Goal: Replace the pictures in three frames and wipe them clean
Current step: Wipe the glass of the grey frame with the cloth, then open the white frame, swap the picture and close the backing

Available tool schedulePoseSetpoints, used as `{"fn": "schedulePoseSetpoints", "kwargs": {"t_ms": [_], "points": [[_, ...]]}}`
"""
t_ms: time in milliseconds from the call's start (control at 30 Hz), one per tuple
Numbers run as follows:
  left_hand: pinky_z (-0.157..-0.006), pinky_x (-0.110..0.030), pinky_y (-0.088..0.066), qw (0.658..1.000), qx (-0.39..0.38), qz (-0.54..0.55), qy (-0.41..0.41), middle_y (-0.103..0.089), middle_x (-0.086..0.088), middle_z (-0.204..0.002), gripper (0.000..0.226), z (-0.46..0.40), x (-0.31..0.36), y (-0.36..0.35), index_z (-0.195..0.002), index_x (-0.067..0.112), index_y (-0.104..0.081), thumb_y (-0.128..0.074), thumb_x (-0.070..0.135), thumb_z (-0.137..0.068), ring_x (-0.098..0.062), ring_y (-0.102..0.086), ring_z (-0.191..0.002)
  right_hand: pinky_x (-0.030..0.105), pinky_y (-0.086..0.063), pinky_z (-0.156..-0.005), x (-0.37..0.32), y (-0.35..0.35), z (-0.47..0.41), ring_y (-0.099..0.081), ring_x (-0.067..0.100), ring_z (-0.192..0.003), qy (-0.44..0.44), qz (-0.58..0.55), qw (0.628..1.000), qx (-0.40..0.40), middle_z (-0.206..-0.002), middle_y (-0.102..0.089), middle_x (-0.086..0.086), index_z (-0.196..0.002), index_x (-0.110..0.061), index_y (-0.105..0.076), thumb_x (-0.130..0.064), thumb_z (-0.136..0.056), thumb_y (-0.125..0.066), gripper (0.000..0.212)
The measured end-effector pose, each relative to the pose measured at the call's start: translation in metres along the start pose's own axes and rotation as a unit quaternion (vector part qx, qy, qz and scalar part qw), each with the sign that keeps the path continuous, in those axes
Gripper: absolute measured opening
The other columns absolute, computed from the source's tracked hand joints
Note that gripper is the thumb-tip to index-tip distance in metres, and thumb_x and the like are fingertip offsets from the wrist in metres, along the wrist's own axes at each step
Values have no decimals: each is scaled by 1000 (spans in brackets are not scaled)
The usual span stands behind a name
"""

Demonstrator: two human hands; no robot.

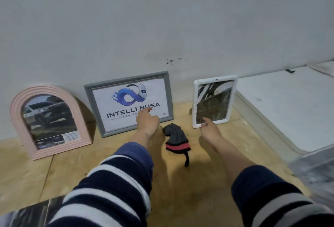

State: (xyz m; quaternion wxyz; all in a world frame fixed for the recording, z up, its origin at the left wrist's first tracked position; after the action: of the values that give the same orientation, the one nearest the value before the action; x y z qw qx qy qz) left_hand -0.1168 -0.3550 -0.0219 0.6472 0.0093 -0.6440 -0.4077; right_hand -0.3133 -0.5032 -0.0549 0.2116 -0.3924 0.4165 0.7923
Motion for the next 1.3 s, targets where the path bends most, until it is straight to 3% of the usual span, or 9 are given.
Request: {"fn": "schedulePoseSetpoints", "kwargs": {"t_ms": [133,233,400,533,667,833,967,1167,1300], "points": [[-111,-36,-34,997,-71,20,-16,-40,-7,-149,54,15,33,-51,-144,11,-38,-50,6,-92,-26,-40,-134,29,-41,-88,23,61,-14,-53,31,-119,-14,-7,997,73,-139,-51,14,-144,-14,-41,-5,-99,-37,46],[-112,-36,-34,995,-94,42,-14,-39,-6,-150,58,17,54,-81,-147,12,-34,-50,5,-91,-25,-41,-134,33,-43,-92,33,100,-27,-54,32,-117,-18,-14,995,100,-136,-53,15,-143,-12,-41,-5,-98,-38,46],[-109,-32,-31,994,-74,74,-11,-32,-5,-154,65,11,83,-113,-151,14,-24,-50,5,-92,-24,-34,-139,40,-41,-106,32,138,-59,-51,30,-124,-11,-22,996,87,-141,-49,13,-144,-13,-38,-5,-97,-37,48],[-106,-33,-34,993,-56,108,-8,-29,-4,-156,70,4,92,-129,-153,18,-16,-51,9,-94,-25,-35,-139,30,-38,-94,23,144,-84,-48,26,-125,11,-27,998,59,-140,-48,6,-146,-18,-37,-13,-98,-45,49],[-91,-25,-39,989,-48,137,-19,-32,-2,-155,70,4,97,-138,-154,21,-14,-52,13,-96,-22,-46,-129,25,-37,-88,16,138,-100,-49,23,-125,36,-46,998,29,-142,-47,4,-146,-19,-37,-16,-97,-51,51],[-63,-19,-46,990,-38,134,-33,-60,-2,-118,54,5,105,-147,-144,20,-34,-53,11,-94,-10,-60,-88,14,-36,-57,7,134,-112,-55,14,-88,75,-22,997,14,-118,-61,5,-128,-12,-54,-16,-98,-50,31],[-64,-21,-45,990,-25,138,-18,-60,0,-101,41,10,107,-147,-131,18,-42,-54,11,-92,-11,-59,-86,17,-39,-60,3,131,-113,-58,19,-89,111,-9,993,28,-110,-63,7,-121,-11,-58,-18,-97,-51,25],[-61,-23,-37,968,23,241,69,-58,-2,-99,27,22,84,-119,-122,10,-48,-46,9,-95,-9,-53,-80,21,-48,-68,-46,124,-86,-63,19,-87,216,23,976,24,-106,-67,3,-122,-16,-64,-19,-94,-56,29],[-59,-28,-33,936,72,316,136,-48,-2,-89,35,39,57,-87,-129,5,-42,-40,9,-95,-12,-46,-76,28,-49,-67,-93,106,-51,-62,19,-77,285,95,954,26,-95,-70,3,-116,-22,-69,-19,-91,-58,28]]}}
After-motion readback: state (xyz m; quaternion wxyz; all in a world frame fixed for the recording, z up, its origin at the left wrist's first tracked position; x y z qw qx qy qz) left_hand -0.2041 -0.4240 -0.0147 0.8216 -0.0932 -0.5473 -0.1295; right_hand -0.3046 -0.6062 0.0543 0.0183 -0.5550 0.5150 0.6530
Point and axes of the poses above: each hand's wrist, its own z-axis away from the middle knuckle, its own y-axis out of the back of the hand, x = y × z, the point moved 8 cm from there along -z, towards the middle knuckle
